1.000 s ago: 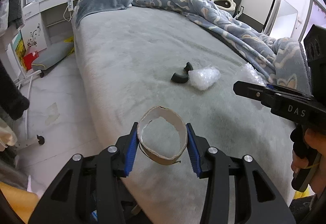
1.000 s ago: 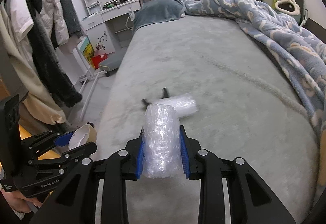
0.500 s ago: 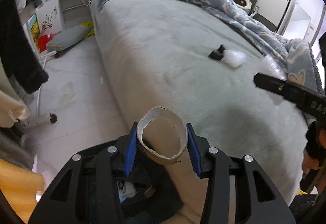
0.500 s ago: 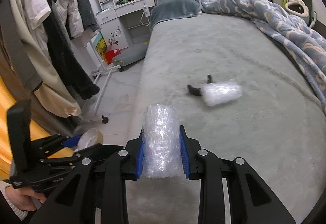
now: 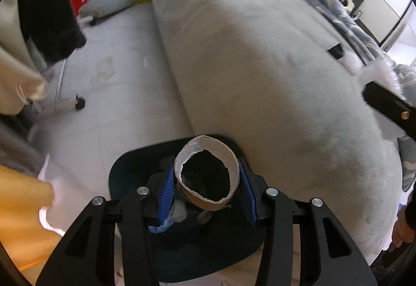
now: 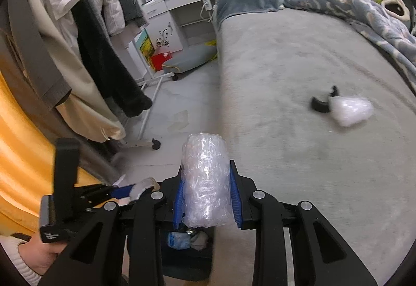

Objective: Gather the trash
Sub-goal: 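Carry both items over the teal bin and open the left tool to drop the tape roll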

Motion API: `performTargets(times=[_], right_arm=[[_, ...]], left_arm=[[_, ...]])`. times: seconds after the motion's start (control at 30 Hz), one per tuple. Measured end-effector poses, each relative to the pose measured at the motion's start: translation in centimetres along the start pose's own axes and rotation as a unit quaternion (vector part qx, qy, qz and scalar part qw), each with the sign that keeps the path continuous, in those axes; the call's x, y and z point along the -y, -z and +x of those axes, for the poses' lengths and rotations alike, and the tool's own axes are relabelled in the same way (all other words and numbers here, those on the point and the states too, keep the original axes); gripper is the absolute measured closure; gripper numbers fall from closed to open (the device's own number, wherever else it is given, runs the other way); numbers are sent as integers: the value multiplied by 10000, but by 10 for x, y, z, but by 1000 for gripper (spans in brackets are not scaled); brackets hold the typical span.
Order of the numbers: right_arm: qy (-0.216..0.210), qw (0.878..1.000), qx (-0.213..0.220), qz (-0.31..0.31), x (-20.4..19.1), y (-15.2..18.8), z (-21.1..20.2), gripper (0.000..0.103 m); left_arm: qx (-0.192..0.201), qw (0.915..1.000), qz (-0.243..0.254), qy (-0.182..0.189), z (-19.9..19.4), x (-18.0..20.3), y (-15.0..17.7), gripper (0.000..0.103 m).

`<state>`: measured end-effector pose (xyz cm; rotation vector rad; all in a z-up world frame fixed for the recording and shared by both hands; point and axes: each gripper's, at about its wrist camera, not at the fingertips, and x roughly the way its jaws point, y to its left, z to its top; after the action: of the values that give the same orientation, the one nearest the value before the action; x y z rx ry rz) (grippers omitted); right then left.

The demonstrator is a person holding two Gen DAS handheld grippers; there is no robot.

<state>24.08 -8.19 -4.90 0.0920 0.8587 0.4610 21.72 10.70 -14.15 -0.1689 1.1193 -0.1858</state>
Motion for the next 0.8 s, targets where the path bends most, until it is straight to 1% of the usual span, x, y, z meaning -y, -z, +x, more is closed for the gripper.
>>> performTargets(times=[0.13, 0.23, 0.33, 0.43, 0.53, 0.6, 0.67, 0.7, 0.73, 0.8], right_arm=[[-97, 9999, -98, -28, -16, 2, 11, 73], [-149, 9998, -141, -75, -27, 1, 18, 73], [-190, 9996, -174, -100, -37, 0, 25, 73], [-202, 9994, -220, -166, -46, 0, 32, 73], [-178, 9992, -279, -213, -54, 4, 36, 73], [-157, 9991, -347, -200, -56, 6, 40, 73], [-123, 9989, -416, -160, -59, 8, 45, 73], [-118, 9988, -461, -137, -60, 9, 48, 73], [-114, 9986, -501, -133, -61, 10, 51, 73], [-90, 9982, -562, -174, -65, 10, 56, 73]], left_arm=[[-294, 9995, -68, 3, 9, -15, 7, 55], [-595, 9982, -121, 22, 18, -27, 15, 54], [-816, 9965, -174, 28, 24, -36, 20, 54], [-1097, 9934, -274, 174, 30, -44, 27, 54], [-1233, 9920, -244, 105, 33, -51, 33, 54], [-1284, 9914, -250, 84, 33, -55, 35, 49], [-1295, 9912, -267, 97, 32, -59, 36, 38], [-1301, 9910, -278, 123, 32, -61, 36, 35], [-1309, 9908, -292, 165, 31, -63, 36, 31], [-1279, 9912, -300, 190, 29, -66, 36, 27]])
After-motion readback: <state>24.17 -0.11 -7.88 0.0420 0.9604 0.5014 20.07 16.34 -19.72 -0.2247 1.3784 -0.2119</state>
